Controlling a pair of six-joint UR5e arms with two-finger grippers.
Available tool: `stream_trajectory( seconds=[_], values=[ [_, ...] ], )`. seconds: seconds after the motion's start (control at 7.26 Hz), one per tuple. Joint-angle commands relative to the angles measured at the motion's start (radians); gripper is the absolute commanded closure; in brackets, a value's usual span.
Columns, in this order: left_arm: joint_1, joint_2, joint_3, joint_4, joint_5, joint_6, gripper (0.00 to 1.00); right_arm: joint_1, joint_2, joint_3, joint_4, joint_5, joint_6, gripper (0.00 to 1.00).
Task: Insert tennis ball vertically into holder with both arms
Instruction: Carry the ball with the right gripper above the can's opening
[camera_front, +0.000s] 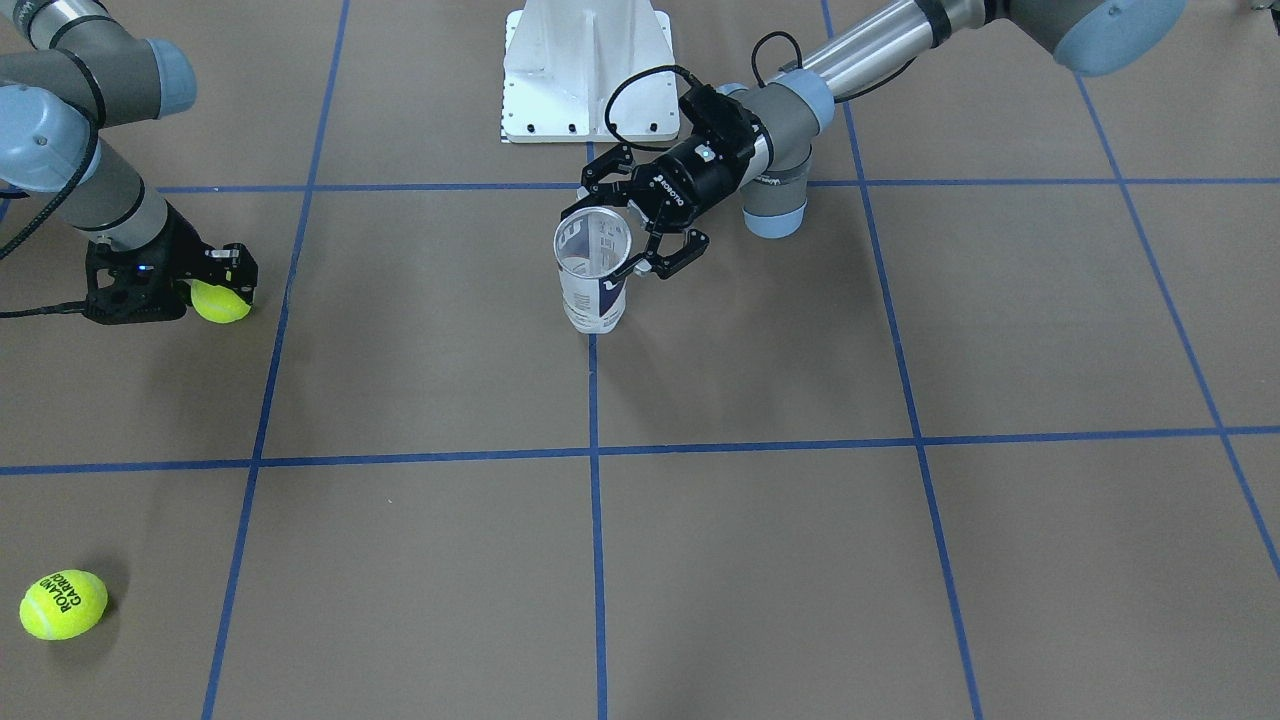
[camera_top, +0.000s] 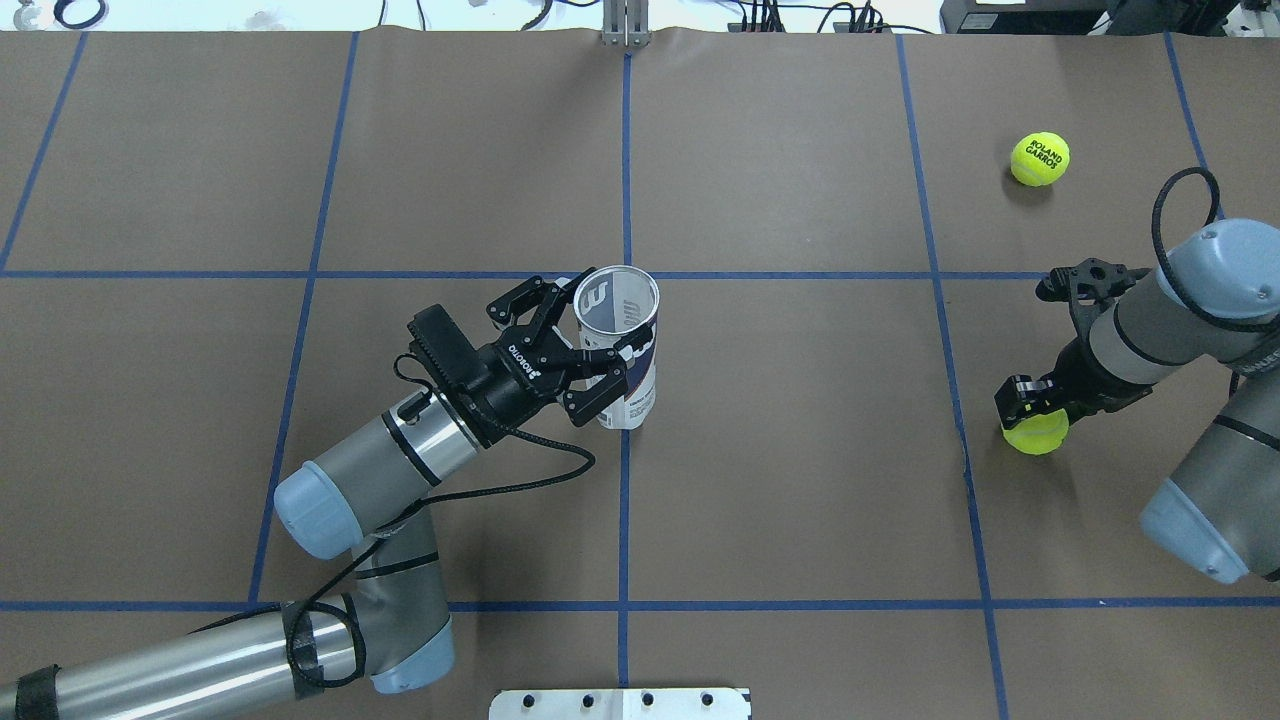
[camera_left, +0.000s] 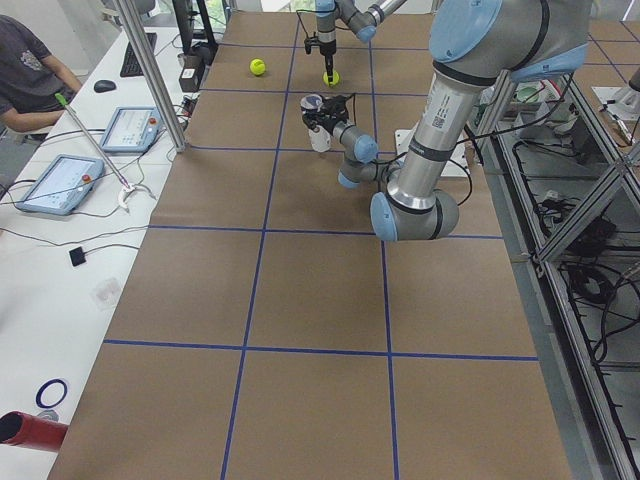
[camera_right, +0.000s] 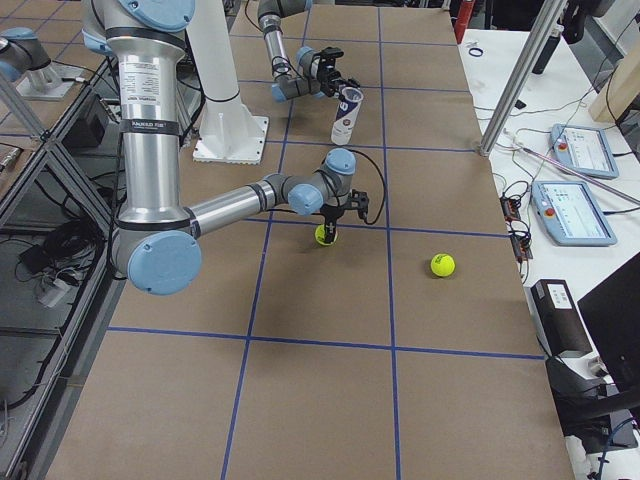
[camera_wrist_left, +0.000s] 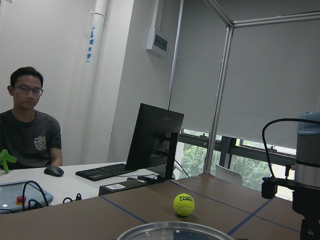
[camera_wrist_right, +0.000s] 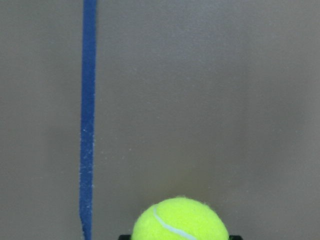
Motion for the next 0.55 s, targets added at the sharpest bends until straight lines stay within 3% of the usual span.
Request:
stream_trajectory(
  seconds=[0.0,0.14,0.28,0.41],
  values=[
    [0.000,-0.001,0.001,0.000,0.000,0.000,0.65,0.089,0.162,0.033,-0.093,0.118,0.073,1.00],
    [0.000,-0.001,0.001,0.000,0.000,0.000,0.65,0.143,0.307,0.042,-0.212,0.205,0.162,1.00],
    [0.000,-0.001,0.001,0.000,0.000,0.000,0.65,0.151,0.422,0.056,-0.306,0.221,0.241,1.00],
    [0.000,-0.001,0.001,0.000,0.000,0.000,0.65,0.149,0.495,0.059,-0.326,0.221,0.333,1.00]
  ],
)
